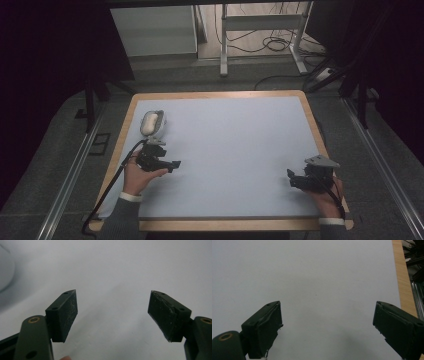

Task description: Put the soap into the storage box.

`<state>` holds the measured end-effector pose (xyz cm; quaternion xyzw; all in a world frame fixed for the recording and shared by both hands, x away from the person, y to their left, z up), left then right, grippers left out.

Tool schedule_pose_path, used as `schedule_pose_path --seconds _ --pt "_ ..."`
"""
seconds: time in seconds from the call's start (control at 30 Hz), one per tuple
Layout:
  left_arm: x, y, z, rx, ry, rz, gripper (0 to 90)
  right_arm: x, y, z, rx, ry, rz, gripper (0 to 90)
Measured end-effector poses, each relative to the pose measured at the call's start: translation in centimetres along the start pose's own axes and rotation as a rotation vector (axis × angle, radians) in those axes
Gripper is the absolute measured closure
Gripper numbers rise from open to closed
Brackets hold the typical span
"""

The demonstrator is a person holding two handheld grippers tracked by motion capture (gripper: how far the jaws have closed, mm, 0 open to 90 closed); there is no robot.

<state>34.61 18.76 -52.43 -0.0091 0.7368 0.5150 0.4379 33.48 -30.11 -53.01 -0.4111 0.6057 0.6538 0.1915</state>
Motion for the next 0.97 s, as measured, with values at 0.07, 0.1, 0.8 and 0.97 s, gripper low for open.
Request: schedule_pose_path --seconds 0.07,0.1,0.8,0.97 --pt "0.7 -0.1 -0.1 0.004 0.007 0.003 24.1 0.0 0.0 0.0 -0.002 0.003 -0.001 8.4" --pt "1.5 -0.2 -0.2 0.011 0.018 0.008 24.1 0.0 0.0 0.0 -0.002 0.005 0.0 8.5" --pt "2.4 0.0 -0.3 -0.004 0.016 0.014 23.7 -0.2 0.0 0.1 -0.001 0.017 -0.014 8.5" --pt "2.4 0.0 -0.3 -0.008 0.016 0.015 23.6 -0.3 0.1 0.3 -0.005 0.021 -0.019 8.5"
Point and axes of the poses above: each handheld gripper's, and its own axes: y roughly backward along the jaws, x roughly out of its underside, z roughly to its left, the point moved 3 cm from there along -y, roughly forward along the jaws, and after that the axes turned 5 degrees about -y, right-handed, at the moved point
